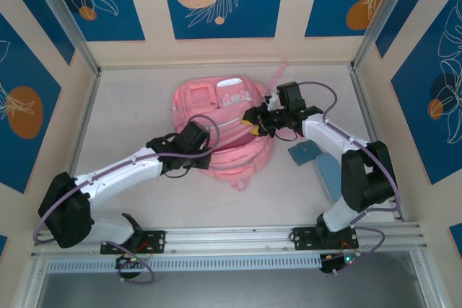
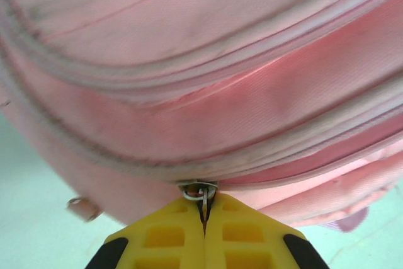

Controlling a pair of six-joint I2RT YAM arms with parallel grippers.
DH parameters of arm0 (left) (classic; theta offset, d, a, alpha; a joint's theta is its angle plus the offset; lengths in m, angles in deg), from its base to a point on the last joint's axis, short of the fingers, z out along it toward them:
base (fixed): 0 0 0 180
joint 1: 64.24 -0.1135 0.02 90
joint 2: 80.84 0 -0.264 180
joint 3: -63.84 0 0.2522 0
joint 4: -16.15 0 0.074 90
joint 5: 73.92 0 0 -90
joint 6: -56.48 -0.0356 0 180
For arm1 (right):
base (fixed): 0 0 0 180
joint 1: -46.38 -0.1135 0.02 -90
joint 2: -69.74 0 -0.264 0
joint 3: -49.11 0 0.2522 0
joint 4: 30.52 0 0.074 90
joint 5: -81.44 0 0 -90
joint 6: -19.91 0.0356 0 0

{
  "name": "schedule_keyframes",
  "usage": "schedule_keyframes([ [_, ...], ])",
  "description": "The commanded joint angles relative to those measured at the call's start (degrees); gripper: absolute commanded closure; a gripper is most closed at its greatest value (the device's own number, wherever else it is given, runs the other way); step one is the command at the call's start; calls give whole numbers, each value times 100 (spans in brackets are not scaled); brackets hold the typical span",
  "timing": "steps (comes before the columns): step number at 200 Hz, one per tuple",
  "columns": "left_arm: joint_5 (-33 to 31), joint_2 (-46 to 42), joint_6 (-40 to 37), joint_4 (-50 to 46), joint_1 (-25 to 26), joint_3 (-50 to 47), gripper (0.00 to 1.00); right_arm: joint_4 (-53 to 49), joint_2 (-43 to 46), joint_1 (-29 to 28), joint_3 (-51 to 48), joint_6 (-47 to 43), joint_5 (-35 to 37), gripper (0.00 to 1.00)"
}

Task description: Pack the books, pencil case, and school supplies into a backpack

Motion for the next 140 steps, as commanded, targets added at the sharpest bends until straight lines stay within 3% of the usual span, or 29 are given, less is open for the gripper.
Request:
schedule_keyframes([
  [1, 436, 187, -307, 487, 161, 550, 100, 388, 340, -177, -146, 489, -36, 57],
  [89, 598, 907, -221, 832, 553, 1144, 100, 431, 939, -375, -652, 1131, 617, 54],
  [140, 125, 888, -69, 292, 546, 1184, 100, 115, 880, -484, -562, 1040, 999, 84],
])
